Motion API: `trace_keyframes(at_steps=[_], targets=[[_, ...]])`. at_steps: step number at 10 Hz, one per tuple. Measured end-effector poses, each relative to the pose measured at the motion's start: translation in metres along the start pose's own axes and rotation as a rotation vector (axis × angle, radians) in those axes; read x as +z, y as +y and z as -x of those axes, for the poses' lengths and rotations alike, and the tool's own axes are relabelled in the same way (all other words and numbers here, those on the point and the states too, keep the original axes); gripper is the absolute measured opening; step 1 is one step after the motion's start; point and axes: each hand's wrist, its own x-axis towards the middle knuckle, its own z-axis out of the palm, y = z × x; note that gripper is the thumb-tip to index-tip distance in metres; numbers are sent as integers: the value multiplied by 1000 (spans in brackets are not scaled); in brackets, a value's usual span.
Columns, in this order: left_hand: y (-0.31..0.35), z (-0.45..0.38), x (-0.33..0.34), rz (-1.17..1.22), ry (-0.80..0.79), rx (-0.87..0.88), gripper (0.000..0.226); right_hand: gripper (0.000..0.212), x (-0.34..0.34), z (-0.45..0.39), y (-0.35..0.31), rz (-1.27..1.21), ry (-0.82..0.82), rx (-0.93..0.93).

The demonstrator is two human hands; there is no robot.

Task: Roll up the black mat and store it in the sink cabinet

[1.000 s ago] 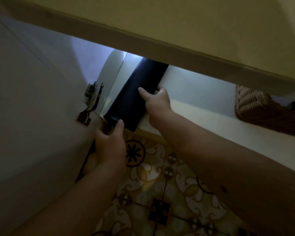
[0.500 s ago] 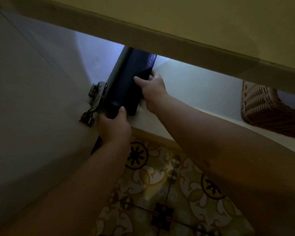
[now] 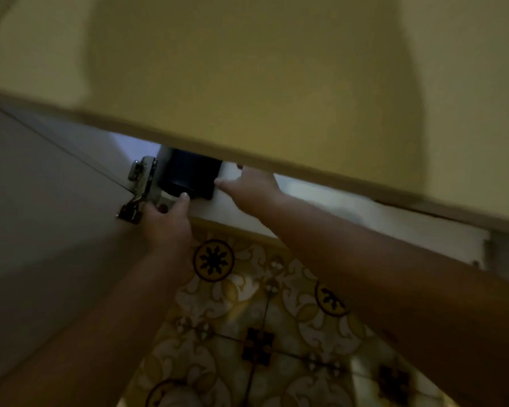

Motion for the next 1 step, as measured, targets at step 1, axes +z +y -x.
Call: trace_keyframes(at_steps=[1], targets=[[17, 50, -22, -205, -60, 184, 67, 56, 1, 65, 21, -7, 161, -40]])
